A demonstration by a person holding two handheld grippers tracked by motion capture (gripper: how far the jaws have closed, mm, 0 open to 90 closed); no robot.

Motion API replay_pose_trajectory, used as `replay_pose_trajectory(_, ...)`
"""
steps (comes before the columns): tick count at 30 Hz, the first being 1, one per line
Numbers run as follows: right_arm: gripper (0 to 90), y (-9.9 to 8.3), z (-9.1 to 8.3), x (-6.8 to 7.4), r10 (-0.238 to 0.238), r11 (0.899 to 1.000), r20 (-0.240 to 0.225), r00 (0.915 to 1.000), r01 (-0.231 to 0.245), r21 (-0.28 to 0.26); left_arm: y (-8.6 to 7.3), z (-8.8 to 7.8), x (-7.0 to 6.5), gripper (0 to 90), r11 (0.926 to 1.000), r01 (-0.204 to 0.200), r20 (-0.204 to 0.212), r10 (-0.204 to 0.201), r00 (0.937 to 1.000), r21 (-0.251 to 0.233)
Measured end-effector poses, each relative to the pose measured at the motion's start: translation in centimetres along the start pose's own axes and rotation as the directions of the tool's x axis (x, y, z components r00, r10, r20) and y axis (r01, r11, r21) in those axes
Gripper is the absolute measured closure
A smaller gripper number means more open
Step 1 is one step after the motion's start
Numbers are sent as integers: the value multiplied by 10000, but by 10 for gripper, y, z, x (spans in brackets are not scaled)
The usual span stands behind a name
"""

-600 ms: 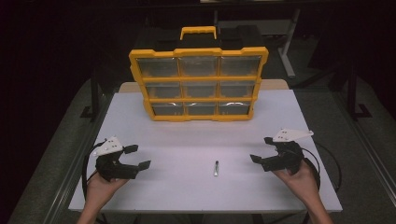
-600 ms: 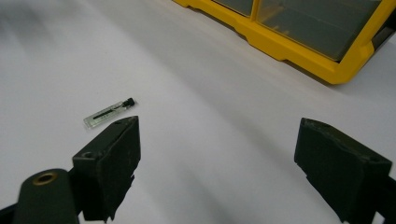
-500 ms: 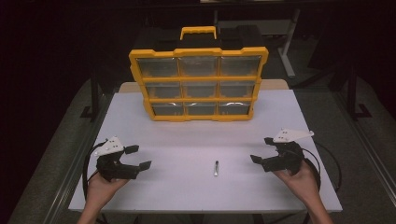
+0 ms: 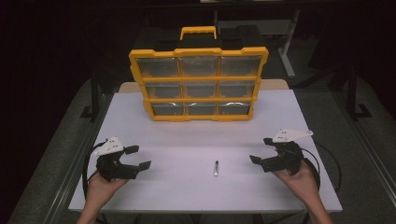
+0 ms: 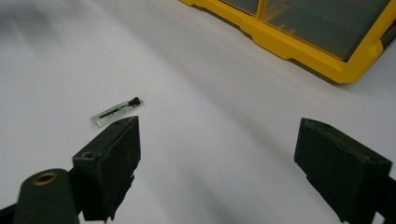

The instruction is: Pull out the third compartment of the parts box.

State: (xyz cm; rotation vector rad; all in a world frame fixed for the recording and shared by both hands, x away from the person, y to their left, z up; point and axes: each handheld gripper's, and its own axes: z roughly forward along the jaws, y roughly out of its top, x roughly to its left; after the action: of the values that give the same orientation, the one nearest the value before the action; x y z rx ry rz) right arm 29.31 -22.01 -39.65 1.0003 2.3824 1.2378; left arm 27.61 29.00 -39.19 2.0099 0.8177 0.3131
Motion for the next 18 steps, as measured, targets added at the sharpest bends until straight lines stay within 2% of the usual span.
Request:
replay_pose_trajectory(11, 138, 2, -2, 1, -62, 10000, -82, 9999, 62, -6, 0, 3, -1, 210, 10000, -25, 153, 24, 9999, 64)
replay_pose_trajectory(15, 139, 3, -4, 2, -73, 10000, -58, 10000, 73, -43, 0, 5, -1, 221, 9997, 219, 463, -216, 9987, -49)
replay_pose_trajectory(18, 138, 3, -6, 2, -159, 9999, -52, 9999, 159, -37, 1, 5, 0, 223, 9997, 214, 661, -207, 9976, -95)
